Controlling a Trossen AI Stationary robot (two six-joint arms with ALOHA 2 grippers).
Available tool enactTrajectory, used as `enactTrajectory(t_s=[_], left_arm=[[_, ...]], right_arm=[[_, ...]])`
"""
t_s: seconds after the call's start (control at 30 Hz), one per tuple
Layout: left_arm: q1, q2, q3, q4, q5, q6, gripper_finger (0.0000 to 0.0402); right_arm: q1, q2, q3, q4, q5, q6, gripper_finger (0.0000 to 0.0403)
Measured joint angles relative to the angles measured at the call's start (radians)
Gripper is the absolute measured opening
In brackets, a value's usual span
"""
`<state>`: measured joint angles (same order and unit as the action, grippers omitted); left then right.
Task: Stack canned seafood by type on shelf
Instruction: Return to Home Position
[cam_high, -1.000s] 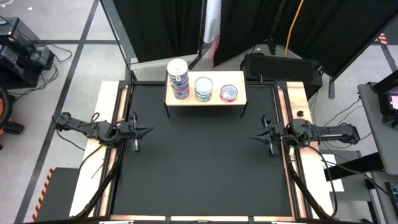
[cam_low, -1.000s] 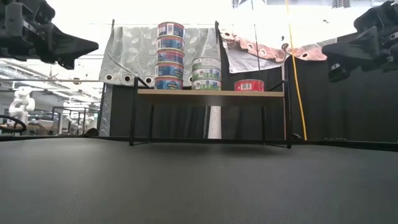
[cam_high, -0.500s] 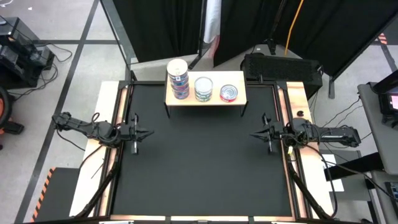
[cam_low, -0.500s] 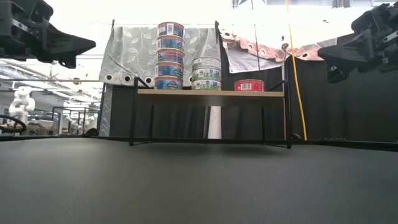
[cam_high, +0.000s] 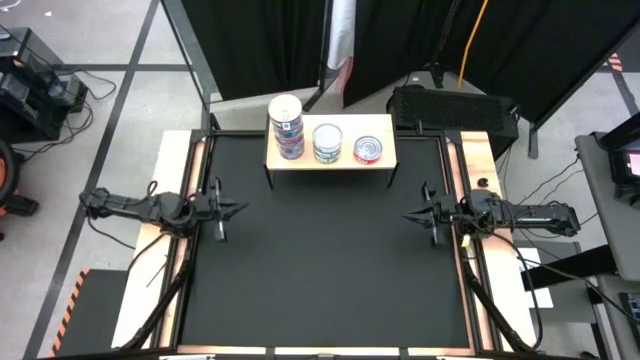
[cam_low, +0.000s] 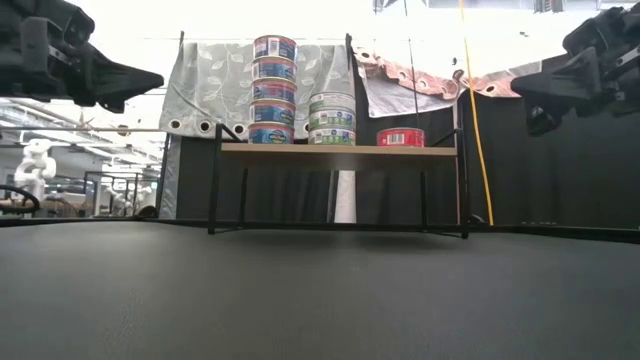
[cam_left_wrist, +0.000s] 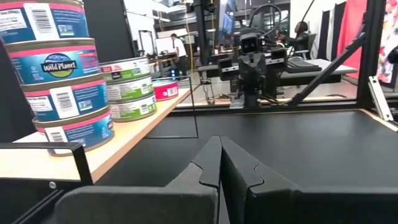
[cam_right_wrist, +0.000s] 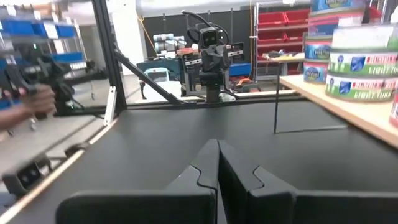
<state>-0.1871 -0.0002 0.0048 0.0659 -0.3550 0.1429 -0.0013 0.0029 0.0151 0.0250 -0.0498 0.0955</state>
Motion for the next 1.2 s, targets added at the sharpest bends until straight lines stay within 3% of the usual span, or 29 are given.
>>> enactTrajectory(t_s=[0.17,0.37,0.8,1.2], left_arm=[[0.069,0.0,0.0,-0.006,0.101,-0.006,0.0005],[0.126,0.0,0.0,-0.016,0.135,-0.002,0.0005],[0.263,0.0,0.0,-0.038,0.324,-0.042,0.0005],[0.282,0.0,0.0,-0.048,0.354,-0.101,0.0005]], right_arm=[[0.0,0.0,0.0,0.0,0.004,0.043,0.0],[0.0,0.0,0.0,0.0,0.002,0.048,0.0],[0.0,0.0,0.0,0.0,0.0,0.05,0.0],[0.0,0.0,0.0,0.0,0.0,0.05,0.0]])
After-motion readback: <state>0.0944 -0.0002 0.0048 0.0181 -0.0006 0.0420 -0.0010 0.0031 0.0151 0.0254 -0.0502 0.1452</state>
